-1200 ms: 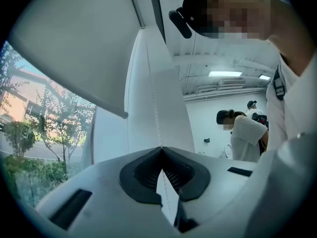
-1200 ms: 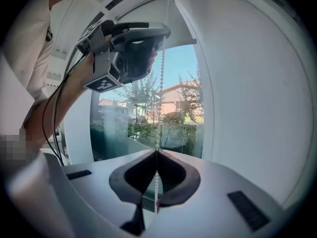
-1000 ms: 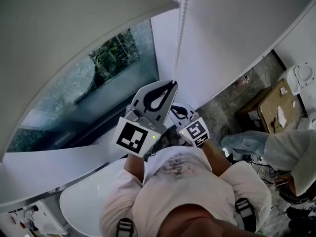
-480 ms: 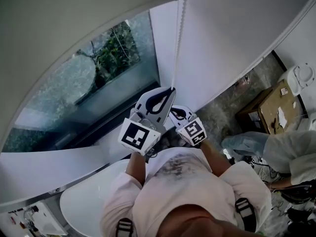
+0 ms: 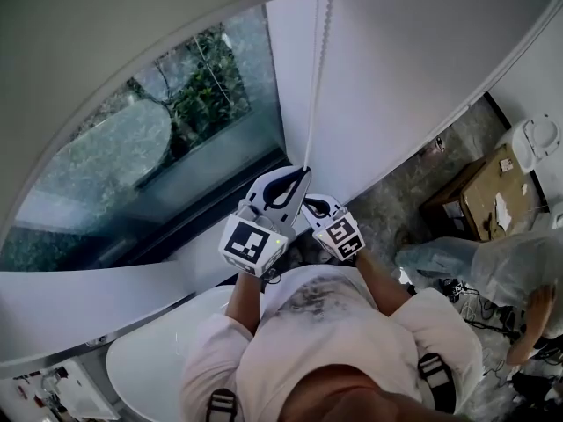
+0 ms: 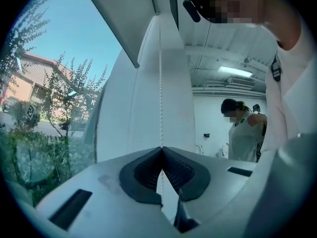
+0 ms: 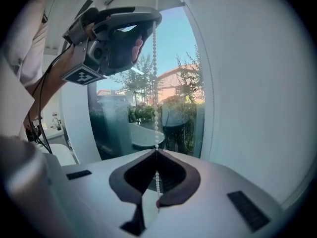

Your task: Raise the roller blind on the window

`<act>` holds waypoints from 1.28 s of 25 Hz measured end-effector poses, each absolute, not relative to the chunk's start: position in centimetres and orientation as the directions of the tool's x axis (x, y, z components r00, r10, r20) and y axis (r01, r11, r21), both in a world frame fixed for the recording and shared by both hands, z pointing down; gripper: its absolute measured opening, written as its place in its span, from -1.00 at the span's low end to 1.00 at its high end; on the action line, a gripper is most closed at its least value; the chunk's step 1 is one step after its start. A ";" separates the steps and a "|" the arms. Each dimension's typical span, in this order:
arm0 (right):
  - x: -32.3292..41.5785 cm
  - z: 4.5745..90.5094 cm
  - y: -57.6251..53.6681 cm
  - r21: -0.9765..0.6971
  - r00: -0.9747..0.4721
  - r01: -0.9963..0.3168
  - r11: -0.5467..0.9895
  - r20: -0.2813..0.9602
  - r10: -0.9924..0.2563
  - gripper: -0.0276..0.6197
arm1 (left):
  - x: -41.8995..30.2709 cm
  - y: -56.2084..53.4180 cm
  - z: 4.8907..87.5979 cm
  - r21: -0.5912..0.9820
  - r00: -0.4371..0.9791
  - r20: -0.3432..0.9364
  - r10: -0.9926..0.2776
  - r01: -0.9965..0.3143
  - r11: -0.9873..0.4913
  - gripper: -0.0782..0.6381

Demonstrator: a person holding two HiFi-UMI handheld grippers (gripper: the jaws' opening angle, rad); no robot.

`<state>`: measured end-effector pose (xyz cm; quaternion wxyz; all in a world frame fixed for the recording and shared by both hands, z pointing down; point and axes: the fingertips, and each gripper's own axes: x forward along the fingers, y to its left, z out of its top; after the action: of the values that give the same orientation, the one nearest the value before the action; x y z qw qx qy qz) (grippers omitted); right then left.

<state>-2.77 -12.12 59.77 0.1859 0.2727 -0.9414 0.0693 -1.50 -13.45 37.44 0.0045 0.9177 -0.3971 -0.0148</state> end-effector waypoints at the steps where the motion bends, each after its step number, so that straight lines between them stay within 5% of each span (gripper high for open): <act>1: -2.8 60.1 -12.0 -0.031 -0.782 -0.537 0.843 0.393 -0.484 -0.73 | -1.5 -13.4 37.8 0.022 0.684 -0.016 -0.729 -0.729 -0.684 -0.77; 32: -1.5 63.6 -10.6 -0.045 -0.759 -0.529 0.848 0.472 -0.449 -0.72 | -1.6 -13.8 43.9 0.074 0.681 0.058 -0.730 -0.732 -0.677 -0.77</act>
<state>-1.49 -10.62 63.55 0.2281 0.2618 -0.9337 0.0878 -1.60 -13.83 43.89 0.0454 0.9157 -0.3990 0.0120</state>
